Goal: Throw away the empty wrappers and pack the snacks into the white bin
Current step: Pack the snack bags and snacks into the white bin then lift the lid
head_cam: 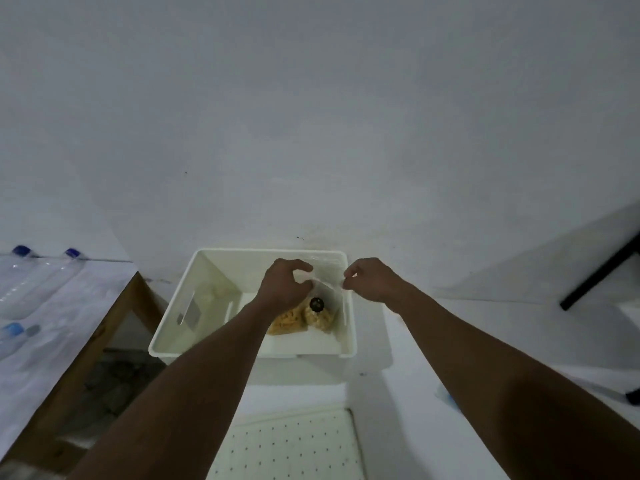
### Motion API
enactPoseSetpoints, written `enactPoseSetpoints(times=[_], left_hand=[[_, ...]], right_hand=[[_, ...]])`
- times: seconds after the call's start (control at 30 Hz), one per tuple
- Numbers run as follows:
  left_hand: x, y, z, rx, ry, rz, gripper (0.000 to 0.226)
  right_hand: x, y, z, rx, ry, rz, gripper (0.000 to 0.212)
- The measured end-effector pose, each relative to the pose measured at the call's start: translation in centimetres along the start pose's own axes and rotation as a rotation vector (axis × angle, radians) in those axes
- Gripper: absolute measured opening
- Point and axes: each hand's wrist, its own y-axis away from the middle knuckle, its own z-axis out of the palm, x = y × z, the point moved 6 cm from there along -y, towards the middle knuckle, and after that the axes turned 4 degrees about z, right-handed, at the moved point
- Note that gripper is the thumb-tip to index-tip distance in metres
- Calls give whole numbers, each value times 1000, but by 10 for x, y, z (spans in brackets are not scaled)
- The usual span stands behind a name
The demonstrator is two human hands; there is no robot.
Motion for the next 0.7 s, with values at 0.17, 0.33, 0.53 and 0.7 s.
enactPoseSetpoints(times=[0.17,0.33,0.53,0.7], left_hand=[[67,47,52,-44,97,104,20],[119,101,149,-179,175,136,14],[145,168,291,-491,143,65,13],[170,220,394,-644,151,-4,20]], right_hand=[[87,60,-33,114,-89,28,20],[242,123,-52,162,-71,264,18],[400,213,-78,368,-20,547,22],[485,253,-82,263,-82,632,16]])
